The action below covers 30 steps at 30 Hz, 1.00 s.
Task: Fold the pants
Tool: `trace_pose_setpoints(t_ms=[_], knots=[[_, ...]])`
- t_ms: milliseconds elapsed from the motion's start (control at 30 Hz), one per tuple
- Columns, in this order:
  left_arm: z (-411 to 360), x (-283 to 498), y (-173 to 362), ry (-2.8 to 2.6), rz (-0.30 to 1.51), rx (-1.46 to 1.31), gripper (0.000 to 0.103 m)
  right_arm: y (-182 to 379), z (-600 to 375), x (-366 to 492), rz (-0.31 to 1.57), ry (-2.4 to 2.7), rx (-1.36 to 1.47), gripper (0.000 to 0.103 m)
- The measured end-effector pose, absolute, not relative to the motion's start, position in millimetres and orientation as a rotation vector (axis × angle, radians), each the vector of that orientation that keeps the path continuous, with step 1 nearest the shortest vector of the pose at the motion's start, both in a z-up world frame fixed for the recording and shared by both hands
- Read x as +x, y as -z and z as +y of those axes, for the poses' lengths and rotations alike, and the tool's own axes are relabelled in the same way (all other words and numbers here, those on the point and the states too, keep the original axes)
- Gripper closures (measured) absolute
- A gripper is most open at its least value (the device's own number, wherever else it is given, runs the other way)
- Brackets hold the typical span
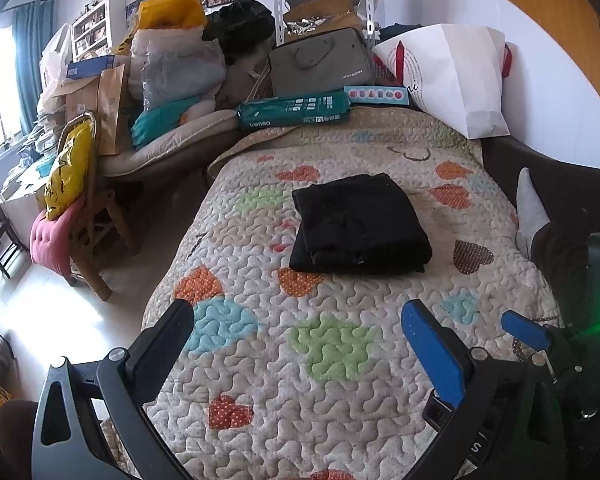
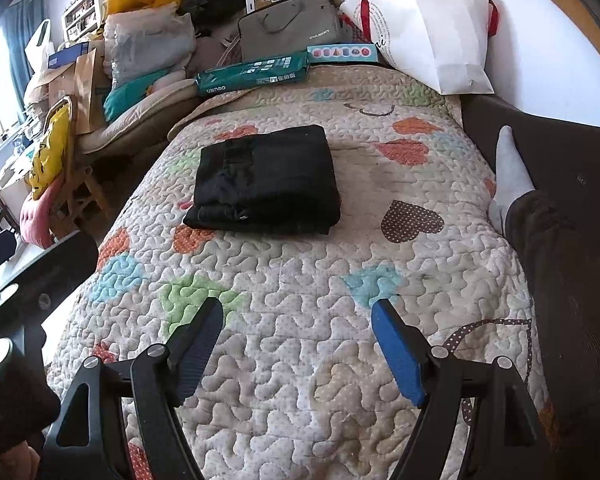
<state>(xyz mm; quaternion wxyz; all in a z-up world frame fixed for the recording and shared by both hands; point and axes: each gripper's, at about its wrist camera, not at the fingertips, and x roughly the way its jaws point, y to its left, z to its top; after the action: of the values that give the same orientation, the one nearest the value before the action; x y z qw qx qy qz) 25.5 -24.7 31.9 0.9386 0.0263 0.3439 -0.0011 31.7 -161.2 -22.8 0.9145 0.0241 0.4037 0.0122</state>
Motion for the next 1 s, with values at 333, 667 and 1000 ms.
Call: trace_pose_setpoints(t_ms=[333,667,1000], knots=[[-22.1,27.1,-28.3,-0.001,0.721,0.045,0.0,23.9,-156.4,30.8,0.83,-0.029,0.043,0.021],[-21.1,29.1,-21.5,-0.006,0.743,0.045,0.0,25.3,-154.1,31.3,0.831,-0.03,0.03,0.021],[-18.4,29.8,-18.5,-0.009,0.757,0.042,0.0,26.7,-153.6,31.4,0.834,-0.034,0.03,0.02]])
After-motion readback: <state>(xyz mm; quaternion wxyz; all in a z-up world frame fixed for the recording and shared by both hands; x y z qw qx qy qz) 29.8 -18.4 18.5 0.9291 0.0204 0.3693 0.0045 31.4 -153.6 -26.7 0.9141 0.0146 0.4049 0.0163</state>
